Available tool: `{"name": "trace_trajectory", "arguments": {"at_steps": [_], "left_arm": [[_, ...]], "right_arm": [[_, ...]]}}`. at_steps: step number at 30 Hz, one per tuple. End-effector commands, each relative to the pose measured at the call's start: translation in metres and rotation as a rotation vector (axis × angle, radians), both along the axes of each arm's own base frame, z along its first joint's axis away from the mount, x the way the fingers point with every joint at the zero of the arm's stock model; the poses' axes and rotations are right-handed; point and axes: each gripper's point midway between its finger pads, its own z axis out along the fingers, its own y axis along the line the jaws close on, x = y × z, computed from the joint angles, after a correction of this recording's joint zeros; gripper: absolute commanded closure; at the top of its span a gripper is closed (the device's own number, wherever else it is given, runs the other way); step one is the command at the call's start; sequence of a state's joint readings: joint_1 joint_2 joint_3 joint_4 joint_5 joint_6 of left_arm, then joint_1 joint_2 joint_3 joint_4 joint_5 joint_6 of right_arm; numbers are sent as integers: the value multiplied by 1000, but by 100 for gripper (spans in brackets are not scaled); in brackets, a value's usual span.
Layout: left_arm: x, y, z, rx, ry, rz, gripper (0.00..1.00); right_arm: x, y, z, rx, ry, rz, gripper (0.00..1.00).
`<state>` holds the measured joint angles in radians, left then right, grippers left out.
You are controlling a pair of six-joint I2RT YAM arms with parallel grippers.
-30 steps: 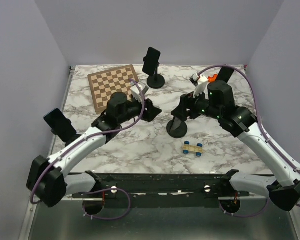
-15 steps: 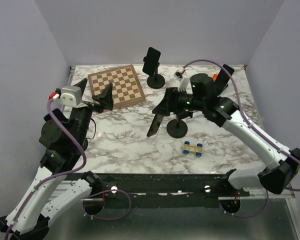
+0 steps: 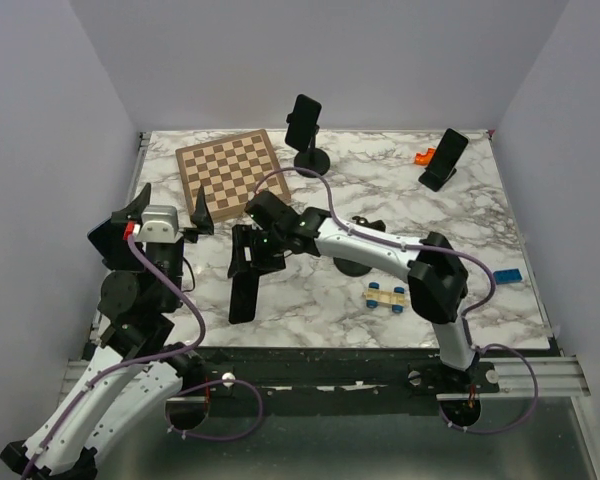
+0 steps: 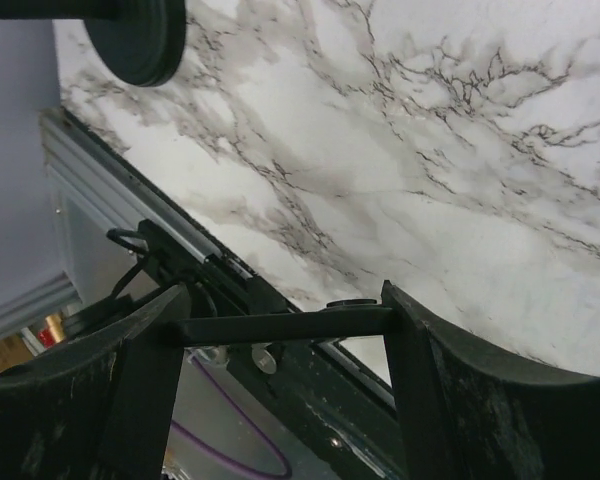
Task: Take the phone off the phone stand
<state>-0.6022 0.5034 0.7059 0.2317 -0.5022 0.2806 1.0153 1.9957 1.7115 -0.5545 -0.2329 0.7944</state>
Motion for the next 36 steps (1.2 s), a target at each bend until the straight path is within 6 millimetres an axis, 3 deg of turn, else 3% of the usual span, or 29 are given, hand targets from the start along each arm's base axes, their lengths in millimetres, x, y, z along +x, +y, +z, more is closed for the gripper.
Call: {"name": "trace_trajectory", "arguments": {"at_steps": [1, 6, 13, 23, 26, 30, 36], "left_arm": [[-14, 20, 26, -50, -91, 59, 2], [-17, 20, 25, -50, -97, 51, 2], [-16, 24, 22, -54, -107, 78, 2], [-13, 20, 19, -45, -96, 67, 2], [-13, 20, 19, -45, -96, 70, 2], [-12, 21, 18, -45, -95, 74, 2], [-12, 20, 17, -43, -94, 74, 2]], "right_arm": [[-9, 26, -10, 12, 93, -60, 100], [-11, 35, -47, -40, 167, -68, 100], [-6, 32, -81, -106, 195, -131, 99], [-4, 22, -121, -172, 207, -188, 90], [0, 17, -130, -189, 194, -216, 77], [0, 17, -142, -206, 204, -231, 73], [5, 19, -146, -202, 197, -273, 57]]}}
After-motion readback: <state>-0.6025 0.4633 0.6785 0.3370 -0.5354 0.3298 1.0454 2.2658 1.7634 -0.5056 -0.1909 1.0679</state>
